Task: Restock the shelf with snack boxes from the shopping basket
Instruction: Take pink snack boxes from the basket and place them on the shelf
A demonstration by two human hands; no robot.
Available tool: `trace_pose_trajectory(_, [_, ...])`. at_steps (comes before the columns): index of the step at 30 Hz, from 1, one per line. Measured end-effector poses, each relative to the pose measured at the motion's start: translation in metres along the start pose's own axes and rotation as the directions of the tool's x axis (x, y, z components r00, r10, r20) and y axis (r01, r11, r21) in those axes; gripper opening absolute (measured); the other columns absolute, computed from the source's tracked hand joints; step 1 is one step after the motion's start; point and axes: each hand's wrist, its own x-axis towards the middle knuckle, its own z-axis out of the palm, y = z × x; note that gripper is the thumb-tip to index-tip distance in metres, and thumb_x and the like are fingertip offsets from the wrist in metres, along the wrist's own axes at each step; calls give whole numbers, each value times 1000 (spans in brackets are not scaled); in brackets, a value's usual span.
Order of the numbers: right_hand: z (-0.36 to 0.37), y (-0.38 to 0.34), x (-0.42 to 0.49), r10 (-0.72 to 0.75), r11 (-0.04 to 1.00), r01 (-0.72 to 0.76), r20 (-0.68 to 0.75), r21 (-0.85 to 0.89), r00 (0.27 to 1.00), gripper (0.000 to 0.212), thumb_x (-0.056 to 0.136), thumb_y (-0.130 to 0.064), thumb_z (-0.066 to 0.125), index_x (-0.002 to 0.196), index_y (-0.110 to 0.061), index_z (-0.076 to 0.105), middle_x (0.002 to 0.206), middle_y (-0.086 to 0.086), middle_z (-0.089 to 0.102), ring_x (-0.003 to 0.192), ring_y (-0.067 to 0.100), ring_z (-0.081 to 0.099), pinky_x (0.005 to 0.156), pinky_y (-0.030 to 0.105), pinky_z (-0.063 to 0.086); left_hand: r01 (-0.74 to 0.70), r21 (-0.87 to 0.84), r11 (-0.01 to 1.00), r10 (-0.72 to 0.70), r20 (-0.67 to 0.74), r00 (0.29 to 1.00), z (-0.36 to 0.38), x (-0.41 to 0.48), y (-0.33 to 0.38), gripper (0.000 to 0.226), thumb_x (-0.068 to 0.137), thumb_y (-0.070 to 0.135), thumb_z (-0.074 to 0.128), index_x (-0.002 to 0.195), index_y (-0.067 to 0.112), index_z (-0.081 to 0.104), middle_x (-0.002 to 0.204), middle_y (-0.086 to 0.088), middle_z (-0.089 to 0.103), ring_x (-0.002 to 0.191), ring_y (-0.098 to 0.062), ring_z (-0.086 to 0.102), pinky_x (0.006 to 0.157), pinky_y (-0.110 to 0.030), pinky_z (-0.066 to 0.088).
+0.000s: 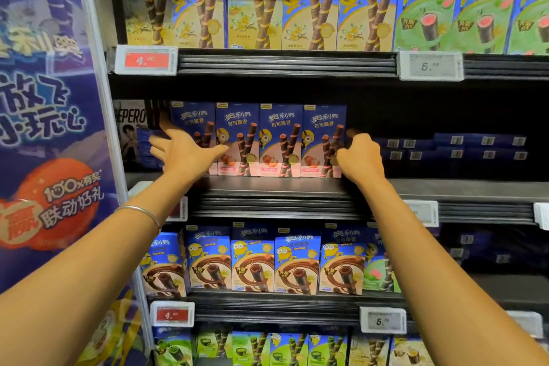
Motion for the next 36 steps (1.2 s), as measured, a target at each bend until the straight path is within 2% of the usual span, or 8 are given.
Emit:
trace_pose_trajectory(5, [3, -1, 0, -4, 1000, 4, -1, 6, 1000, 30, 96, -15, 60, 123, -4, 53, 122, 21, 60, 101, 36, 59, 75, 38, 45, -15, 36, 999, 15, 1, 1000, 0, -1, -1, 126, 76, 53, 88, 157, -7, 13, 166, -37, -4, 156, -50, 0, 121, -63, 21])
trace_pose_trajectory(11, [6, 0, 4, -26, 995, 25, 11, 99, 1000, 23, 95, -16, 63, 114, -6, 55, 117, 18, 63, 93, 28, 56, 76, 36, 48, -15, 51, 999, 15, 1, 1000, 2, -1, 0, 122, 77, 51, 88, 157, -6, 17, 166, -37, -7, 156, -51, -3, 123, -62, 17])
trace_pose_trajectory(18, [9, 2, 6, -48, 992, 47, 5, 118, 999, 17, 94, -16, 63, 105, -11, 51, 102, 10, 55, 90, 28, 56, 74, 35, 47, -3, 60, 998, 4, -10, 1000, 6, 3, -2, 117, 75, 49, 90, 153, -6, 22, 164, -39, -2, 154, -52, 2, 120, -64, 24])
trace_pose_trajectory(24, [14, 4, 8, -46, 988, 45, -2, 145, 999, 22, 93, -14, 63, 101, -17, 44, 101, 7, 53, 90, 26, 57, 74, 36, 49, -16, 34, 999, 18, -60, 998, 12, 5, -7, 131, 71, 48, 93, 159, 4, 7, 164, -37, 4, 153, -52, 7, 120, -65, 26])
trace_pose_trajectory(28, [14, 7, 10, -50, 981, 45, 19, 190, 999, 23, 91, -13, 66, 103, -18, 46, 102, 6, 56, 89, 23, 59, 68, 29, 46, -12, 48, 999, 15, -60, 998, 12, 8, -9, 136, 70, 52, 92, 161, 5, 3, 165, -37, 2, 154, -52, 5, 120, -65, 25])
trace_pose_trajectory(32, [14, 8, 9, -60, 975, 49, 46, 216, 997, 23, 89, -22, 72, 97, -16, 52, 99, 4, 60, 84, 18, 59, 64, 27, 46, -3, 40, 999, 5, -62, 998, 13, 8, -9, 139, 69, 55, 92, 161, 3, 2, 165, -36, 0, 155, -51, 3, 120, -64, 24])
trace_pose_trajectory(34, [14, 4, 7, -72, 977, 56, 70, 206, 995, 27, 86, -33, 76, 87, -18, 54, 96, 3, 64, 79, 14, 60, 61, 26, 46, 0, 43, 999, 3, -59, 998, 13, 8, -8, 137, 70, 54, 92, 160, 2, 3, 165, -37, 0, 155, -51, 3, 120, -64, 24])
trace_pose_trajectory(36, [17, -3, 4, -80, 988, 65, 99, 142, 992, 36, 82, -46, 78, 90, -18, 57, 98, 4, 65, 81, 16, 62, 61, 28, 48, 2, 50, 999, 0, -54, 999, 12, 8, -8, 135, 71, 52, 92, 160, 1, 4, 165, -37, 0, 154, -52, 2, 121, -63, 23])
